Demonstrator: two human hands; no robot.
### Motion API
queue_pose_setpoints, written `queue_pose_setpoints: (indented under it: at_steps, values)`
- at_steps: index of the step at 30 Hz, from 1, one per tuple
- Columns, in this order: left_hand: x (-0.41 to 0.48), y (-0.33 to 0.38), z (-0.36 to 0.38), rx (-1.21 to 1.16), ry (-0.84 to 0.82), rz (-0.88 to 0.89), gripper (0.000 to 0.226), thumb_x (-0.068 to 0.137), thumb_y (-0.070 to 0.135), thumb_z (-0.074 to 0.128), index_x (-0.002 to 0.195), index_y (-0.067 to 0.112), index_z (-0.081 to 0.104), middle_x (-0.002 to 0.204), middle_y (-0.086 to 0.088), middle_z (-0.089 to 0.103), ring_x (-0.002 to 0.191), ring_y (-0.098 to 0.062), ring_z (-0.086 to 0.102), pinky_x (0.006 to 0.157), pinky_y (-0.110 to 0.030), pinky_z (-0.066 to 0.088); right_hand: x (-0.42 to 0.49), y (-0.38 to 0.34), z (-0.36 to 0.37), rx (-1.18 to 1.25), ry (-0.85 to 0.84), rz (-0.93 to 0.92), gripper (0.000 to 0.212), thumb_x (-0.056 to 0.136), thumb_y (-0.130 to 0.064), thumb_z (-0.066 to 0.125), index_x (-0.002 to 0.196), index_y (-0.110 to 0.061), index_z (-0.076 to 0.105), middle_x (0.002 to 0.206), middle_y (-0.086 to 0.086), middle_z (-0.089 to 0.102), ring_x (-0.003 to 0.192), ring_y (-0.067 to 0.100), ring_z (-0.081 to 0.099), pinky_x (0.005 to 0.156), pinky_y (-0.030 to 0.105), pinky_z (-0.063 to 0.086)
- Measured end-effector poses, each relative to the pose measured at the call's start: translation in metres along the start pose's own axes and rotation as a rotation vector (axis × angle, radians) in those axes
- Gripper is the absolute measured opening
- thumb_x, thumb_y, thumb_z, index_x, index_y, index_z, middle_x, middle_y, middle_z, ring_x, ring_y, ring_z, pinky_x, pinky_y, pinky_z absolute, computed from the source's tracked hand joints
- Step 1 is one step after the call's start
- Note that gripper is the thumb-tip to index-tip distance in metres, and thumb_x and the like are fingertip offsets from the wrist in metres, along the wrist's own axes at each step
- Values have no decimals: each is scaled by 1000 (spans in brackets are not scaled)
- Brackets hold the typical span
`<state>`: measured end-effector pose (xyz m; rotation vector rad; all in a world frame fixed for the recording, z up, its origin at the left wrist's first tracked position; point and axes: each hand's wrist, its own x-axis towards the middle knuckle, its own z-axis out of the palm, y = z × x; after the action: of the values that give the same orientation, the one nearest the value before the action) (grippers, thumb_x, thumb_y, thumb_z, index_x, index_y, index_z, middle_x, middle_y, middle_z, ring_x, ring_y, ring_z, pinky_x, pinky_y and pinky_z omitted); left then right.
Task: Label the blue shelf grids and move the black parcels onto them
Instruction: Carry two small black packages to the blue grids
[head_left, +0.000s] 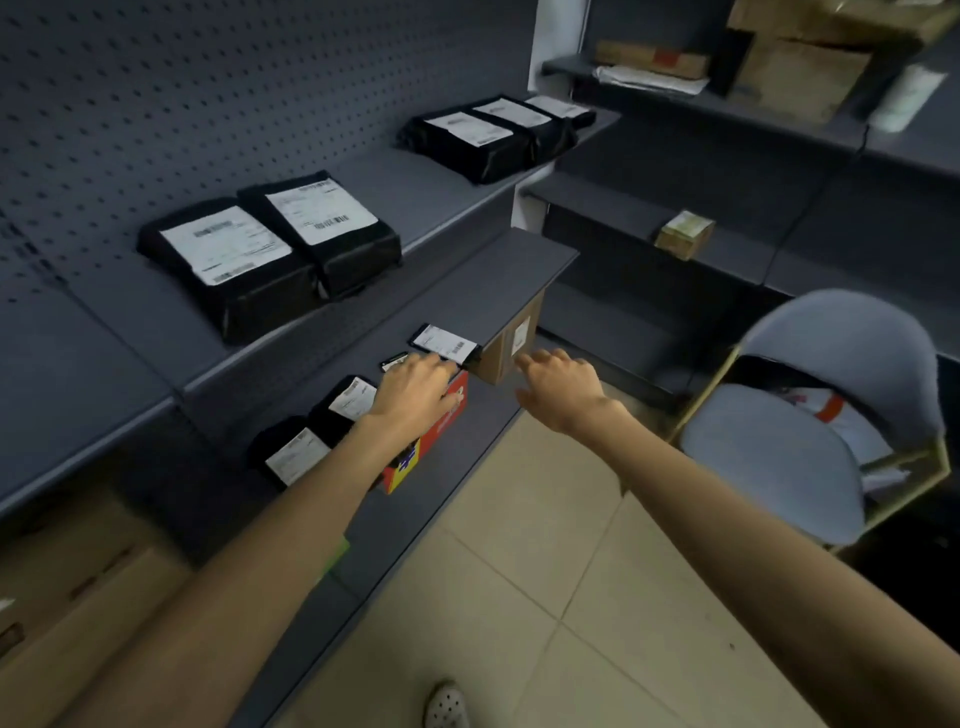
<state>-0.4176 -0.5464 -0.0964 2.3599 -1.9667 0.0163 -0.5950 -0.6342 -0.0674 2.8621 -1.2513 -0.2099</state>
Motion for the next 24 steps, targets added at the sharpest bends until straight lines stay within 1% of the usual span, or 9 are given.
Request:
queue_pose_setpoints:
  at_steps: [3, 5, 8, 10, 12, 15, 18, 21, 24]
  values:
    - [46, 0, 13, -8, -32, 6, 45, 96, 41, 52, 131, 13, 55, 128, -8, 58, 118, -27, 54, 90, -38, 48, 45, 24, 6, 9, -28, -3, 46, 98, -34, 48, 140, -16, 42, 135, 11, 53, 127, 31, 48, 96, 45, 45]
    - [73, -4, 28, -14, -40, -11, 41, 97, 37, 51, 129, 12, 56, 127, -8, 59, 117, -27, 54, 89, -39, 49, 76, 38, 17, 9, -46, -17, 46, 99, -34, 48, 140, -17, 43, 134, 11, 54, 126, 32, 49, 96, 45, 45]
    - [109, -10, 56, -67, -69, -63, 38, 97, 35, 52, 125, 11, 59, 122, -9, 61, 114, -29, 56, 86, -40, 50, 122, 56, 39, 22, -87, -59, 45, 99, -36, 47, 139, -16, 43, 131, 11, 56, 123, 32, 50, 94, 45, 46]
    - [130, -13, 77, -87, -121, -119, 38, 95, 32, 55, 125, 11, 59, 122, -10, 61, 113, -30, 57, 84, -40, 52, 150, 67, 57, 25, -140, -101, 46, 99, -36, 46, 140, -17, 42, 131, 12, 56, 122, 33, 52, 94, 45, 46]
    - [152, -16, 101, -100, -160, -183, 38, 93, 30, 56, 127, 12, 58, 122, -9, 61, 110, -29, 58, 82, -40, 54, 182, 81, 76, 20, -190, -155, 43, 99, -35, 47, 138, -15, 45, 131, 12, 55, 121, 32, 53, 95, 45, 45]
    - [182, -16, 133, -113, -199, -307, 40, 93, 29, 55, 129, 13, 55, 123, -9, 60, 109, -29, 58, 80, -41, 55, 233, 102, 102, -1, -241, -250, 41, 100, -35, 46, 133, -13, 51, 132, 11, 55, 120, 31, 54, 94, 43, 45]
    - [205, -13, 165, -159, -212, -471, 40, 95, 29, 52, 132, 14, 54, 125, -10, 58, 111, -30, 55, 81, -41, 52, 283, 118, 127, -28, -274, -357, 43, 101, -36, 43, 136, -12, 51, 131, 13, 57, 122, 30, 53, 95, 42, 45]
    - [219, -15, 193, -183, -205, -661, 45, 93, 30, 54, 135, 12, 52, 129, -10, 55, 118, -31, 51, 86, -41, 51, 324, 122, 154, -3, -275, -426, 49, 100, -36, 45, 141, -9, 43, 130, 15, 57, 122, 31, 53, 94, 42, 46]
    - [224, -23, 227, -253, -190, -844, 53, 93, 33, 56, 141, 12, 45, 141, -11, 46, 128, -34, 43, 92, -46, 48, 359, 114, 189, 6, -279, -471, 57, 99, -36, 46, 144, -3, 35, 140, 18, 47, 125, 33, 50, 94, 43, 46]
